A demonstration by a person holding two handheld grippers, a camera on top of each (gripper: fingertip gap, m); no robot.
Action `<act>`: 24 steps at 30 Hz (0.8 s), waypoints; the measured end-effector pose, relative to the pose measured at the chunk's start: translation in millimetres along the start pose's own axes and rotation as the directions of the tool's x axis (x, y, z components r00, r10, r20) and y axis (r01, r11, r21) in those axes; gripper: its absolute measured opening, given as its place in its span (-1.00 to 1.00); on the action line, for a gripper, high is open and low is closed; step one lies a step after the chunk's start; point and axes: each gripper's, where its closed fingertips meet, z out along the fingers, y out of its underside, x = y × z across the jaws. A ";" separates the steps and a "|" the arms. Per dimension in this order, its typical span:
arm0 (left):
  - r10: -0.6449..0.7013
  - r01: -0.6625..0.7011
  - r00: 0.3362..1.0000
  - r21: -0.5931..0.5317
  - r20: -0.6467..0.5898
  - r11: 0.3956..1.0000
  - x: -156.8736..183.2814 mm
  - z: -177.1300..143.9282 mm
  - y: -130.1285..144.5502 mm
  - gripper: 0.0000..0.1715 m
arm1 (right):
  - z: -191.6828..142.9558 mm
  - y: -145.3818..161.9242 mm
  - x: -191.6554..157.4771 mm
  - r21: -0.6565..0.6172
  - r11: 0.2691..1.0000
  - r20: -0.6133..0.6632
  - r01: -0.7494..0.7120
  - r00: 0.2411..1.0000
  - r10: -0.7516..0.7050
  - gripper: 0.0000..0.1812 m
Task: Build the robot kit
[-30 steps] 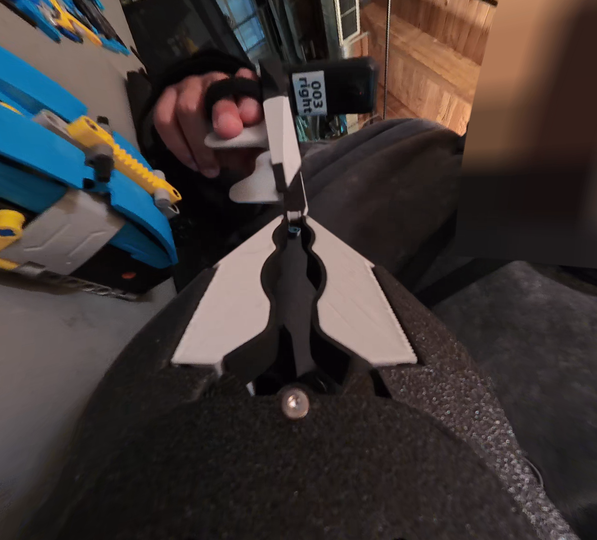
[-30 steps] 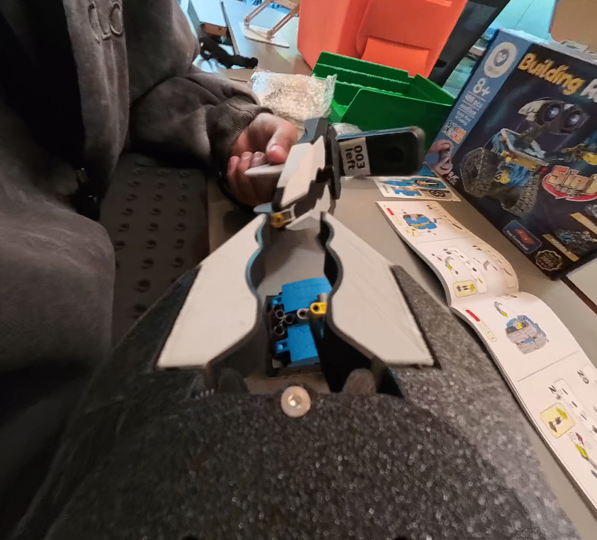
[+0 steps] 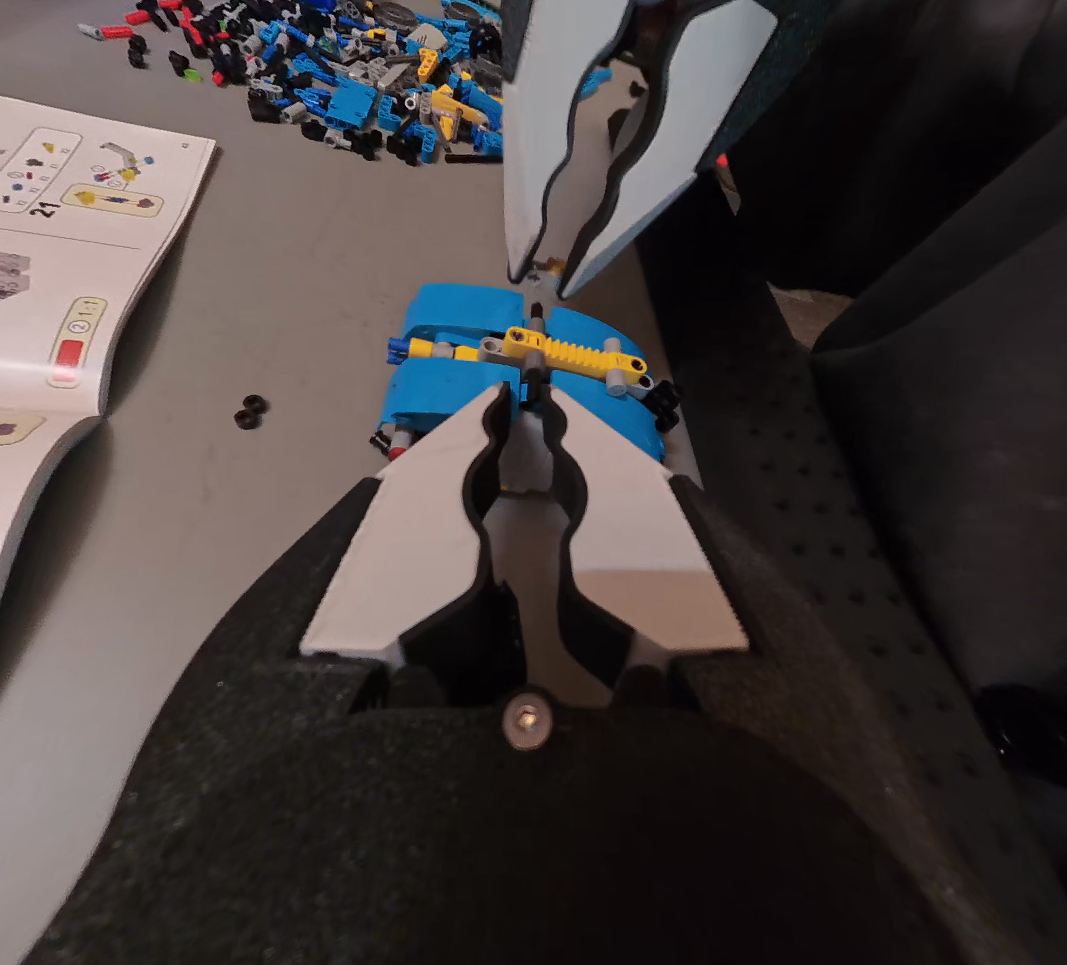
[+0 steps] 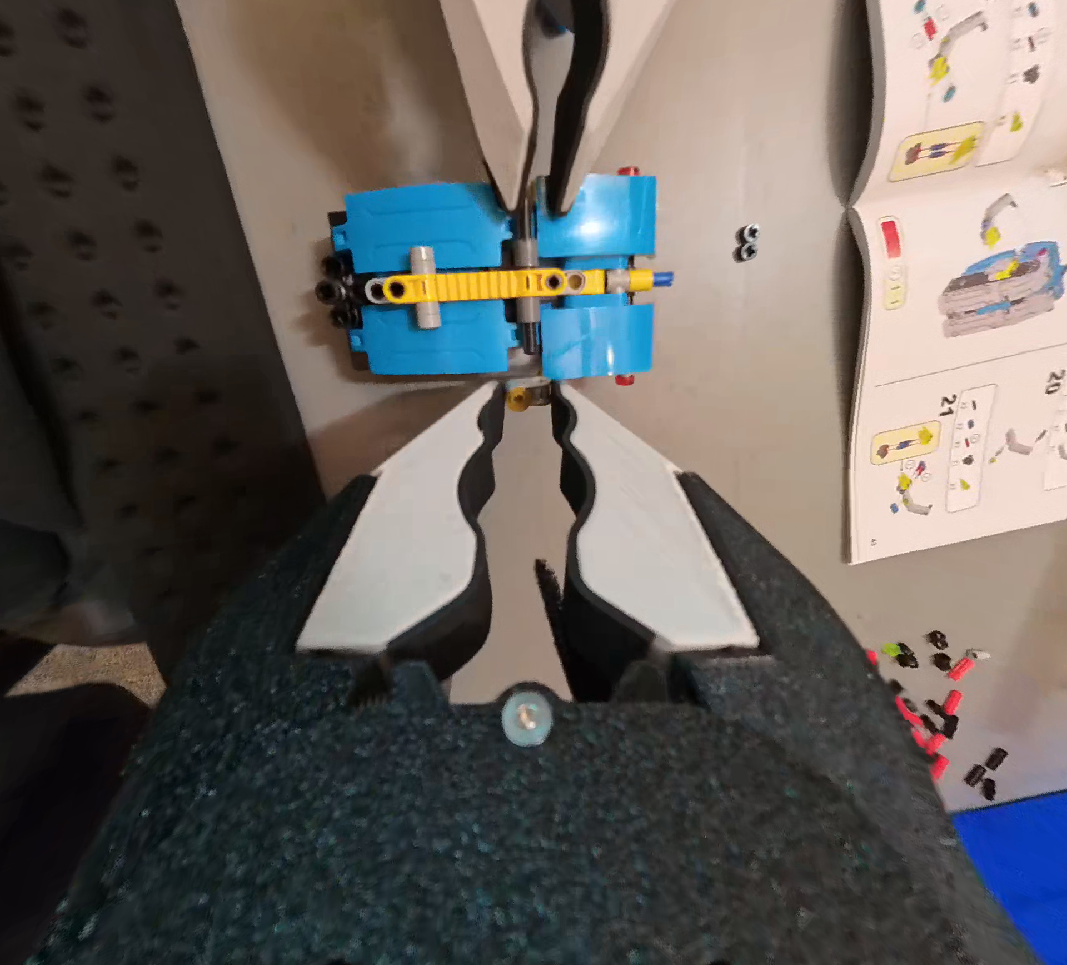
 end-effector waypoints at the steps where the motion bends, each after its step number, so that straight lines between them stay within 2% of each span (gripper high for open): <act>1: 0.010 -0.010 1.000 -0.003 0.003 1.000 0.2 -0.5 0.6 -0.88 | -1.7 -0.2 0.6 -0.013 1.000 0.009 0.006 1.000 -0.006 -0.83; 6: 0.051 -0.051 0.998 0.000 0.021 0.999 1.1 -0.7 2.0 -0.89 | 3.1 -6.8 -6.5 -0.028 1.000 0.104 -0.005 0.995 0.008 -0.83; 16: 0.077 -0.076 0.996 -0.010 0.034 0.997 3.6 -0.9 3.2 -0.90 | 2.6 -5.6 -3.4 -0.090 0.995 0.111 -0.038 0.993 0.048 -0.82; 20: 0.059 -0.059 0.998 -0.003 0.029 0.998 2.4 -1.2 3.2 -0.89 | 3.1 -6.9 -3.3 -0.127 0.992 0.125 0.024 0.992 -0.008 -0.82; 24: 0.048 -0.048 0.998 0.002 0.026 0.999 2.4 -1.3 3.3 -0.89 | 2.7 -5.5 -0.7 -0.138 0.990 0.159 0.027 0.987 -0.005 -0.87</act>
